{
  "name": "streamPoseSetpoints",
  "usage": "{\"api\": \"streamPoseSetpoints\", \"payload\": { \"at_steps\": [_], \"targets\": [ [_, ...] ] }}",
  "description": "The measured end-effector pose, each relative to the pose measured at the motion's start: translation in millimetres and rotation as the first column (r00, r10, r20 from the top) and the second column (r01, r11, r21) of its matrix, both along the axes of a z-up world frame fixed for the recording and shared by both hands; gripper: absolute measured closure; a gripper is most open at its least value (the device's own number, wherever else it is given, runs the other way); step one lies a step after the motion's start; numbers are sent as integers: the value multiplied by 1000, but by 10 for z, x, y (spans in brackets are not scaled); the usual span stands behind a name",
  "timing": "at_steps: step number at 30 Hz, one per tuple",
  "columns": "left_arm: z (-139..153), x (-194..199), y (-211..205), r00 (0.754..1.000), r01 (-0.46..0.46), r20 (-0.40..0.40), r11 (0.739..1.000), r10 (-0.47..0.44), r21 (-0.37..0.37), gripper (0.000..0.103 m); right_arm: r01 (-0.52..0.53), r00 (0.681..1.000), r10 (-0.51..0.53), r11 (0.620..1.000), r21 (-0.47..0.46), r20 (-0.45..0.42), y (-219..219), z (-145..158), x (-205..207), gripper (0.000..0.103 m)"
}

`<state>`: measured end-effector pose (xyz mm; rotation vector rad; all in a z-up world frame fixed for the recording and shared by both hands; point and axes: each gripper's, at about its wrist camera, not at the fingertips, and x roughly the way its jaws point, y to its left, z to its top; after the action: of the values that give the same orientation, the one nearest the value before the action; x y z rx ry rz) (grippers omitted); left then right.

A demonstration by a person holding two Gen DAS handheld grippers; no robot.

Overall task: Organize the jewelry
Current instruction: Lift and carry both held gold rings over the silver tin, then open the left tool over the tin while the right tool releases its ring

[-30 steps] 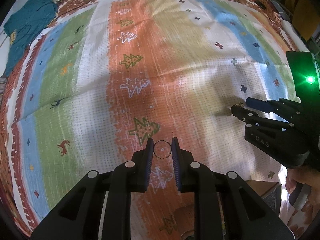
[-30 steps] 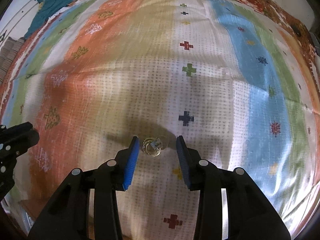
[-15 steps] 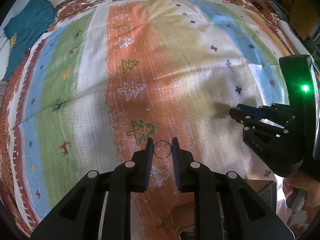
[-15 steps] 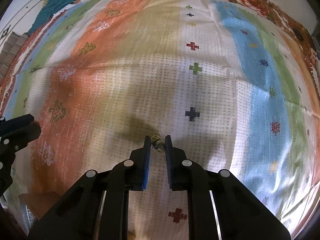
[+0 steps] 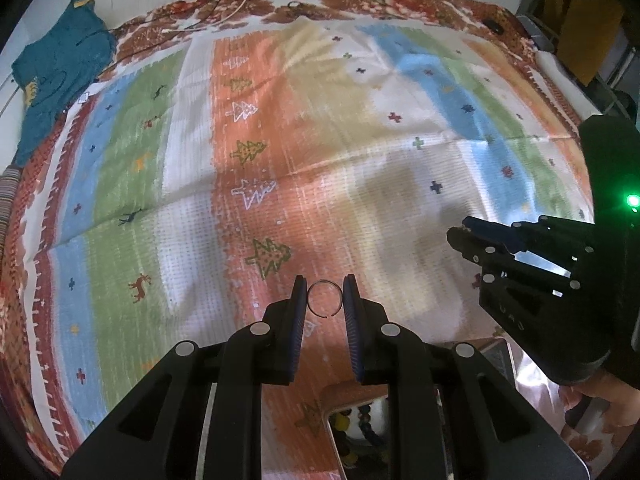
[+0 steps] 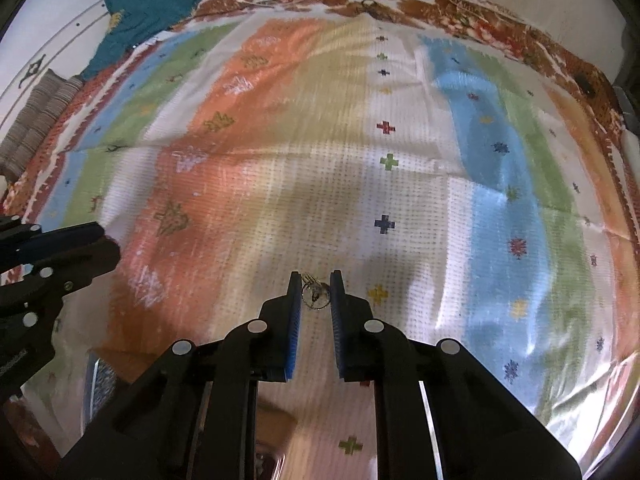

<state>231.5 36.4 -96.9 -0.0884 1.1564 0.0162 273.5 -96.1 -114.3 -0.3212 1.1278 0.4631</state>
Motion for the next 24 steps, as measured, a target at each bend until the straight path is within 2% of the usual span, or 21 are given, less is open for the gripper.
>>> {"api": "streamPoseSetpoints", "payload": {
  "at_steps": [12, 24],
  "targets": [
    [282, -314, -97, 997, 20, 73, 1000, -18, -23, 85, -52, 997, 48, 996, 69, 61, -35, 385, -373, 88],
    [419, -585, -213, 993, 45, 114, 999, -43, -10, 85, -48, 996, 41, 994, 98, 74, -169, 491, -590, 88]
  ]
}}
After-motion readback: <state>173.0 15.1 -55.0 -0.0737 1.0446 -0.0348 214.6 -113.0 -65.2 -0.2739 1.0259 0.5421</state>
